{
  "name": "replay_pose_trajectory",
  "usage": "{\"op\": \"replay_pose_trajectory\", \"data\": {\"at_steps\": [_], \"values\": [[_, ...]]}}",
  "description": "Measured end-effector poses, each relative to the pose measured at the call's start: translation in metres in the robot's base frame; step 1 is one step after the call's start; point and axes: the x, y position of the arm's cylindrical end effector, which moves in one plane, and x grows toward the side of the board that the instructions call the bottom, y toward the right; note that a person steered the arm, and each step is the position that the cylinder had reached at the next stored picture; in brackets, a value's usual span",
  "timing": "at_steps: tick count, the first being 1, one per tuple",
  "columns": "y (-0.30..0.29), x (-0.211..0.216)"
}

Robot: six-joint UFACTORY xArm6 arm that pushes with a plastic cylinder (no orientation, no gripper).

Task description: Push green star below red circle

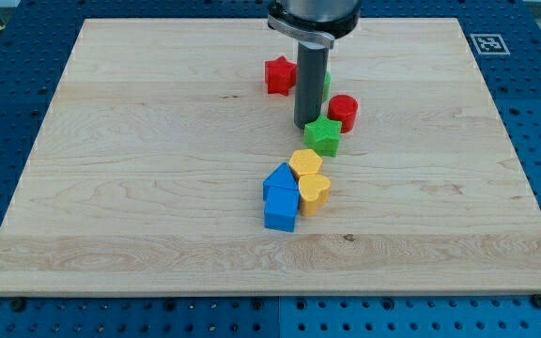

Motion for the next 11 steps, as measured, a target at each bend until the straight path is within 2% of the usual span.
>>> {"op": "replay_pose_trajectory", "data": {"at_steps": [3,7,11], "values": [[0.036,0.027],[0.099,0.030],[0.066,0.085]]}}
